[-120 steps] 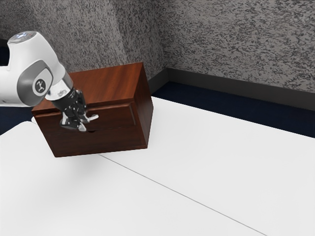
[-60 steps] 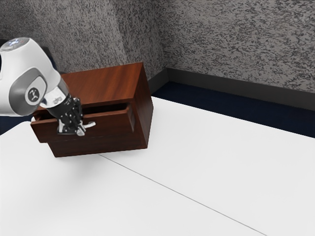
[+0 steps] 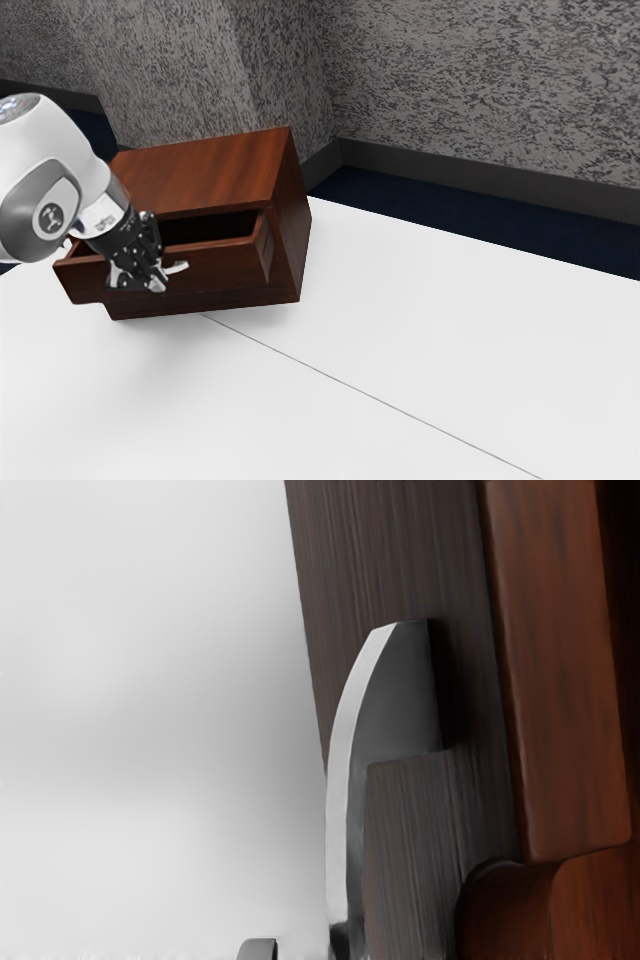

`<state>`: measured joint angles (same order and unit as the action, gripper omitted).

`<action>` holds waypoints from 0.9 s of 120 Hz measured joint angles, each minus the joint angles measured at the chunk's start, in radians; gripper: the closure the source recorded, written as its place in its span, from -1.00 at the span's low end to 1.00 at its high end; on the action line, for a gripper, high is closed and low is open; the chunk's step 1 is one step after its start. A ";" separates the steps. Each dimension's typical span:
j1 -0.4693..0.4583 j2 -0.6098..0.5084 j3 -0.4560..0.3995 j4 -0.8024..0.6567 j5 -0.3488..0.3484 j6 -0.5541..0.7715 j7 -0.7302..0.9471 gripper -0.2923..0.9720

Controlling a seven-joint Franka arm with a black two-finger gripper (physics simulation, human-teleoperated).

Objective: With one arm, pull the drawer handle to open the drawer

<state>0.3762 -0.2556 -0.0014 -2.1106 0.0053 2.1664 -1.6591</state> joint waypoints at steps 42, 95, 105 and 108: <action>-0.016 -0.122 0.002 -0.127 0.003 0.041 0.001 0.45; -0.022 -0.252 0.002 -0.244 0.008 0.051 0.002 0.44; -0.028 -0.270 0.001 -0.259 0.006 0.052 0.002 0.44; -0.030 -0.272 0.001 -0.262 0.006 0.052 0.002 0.44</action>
<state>0.3462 -0.5274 -0.0002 -2.3723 0.0115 2.2183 -1.6575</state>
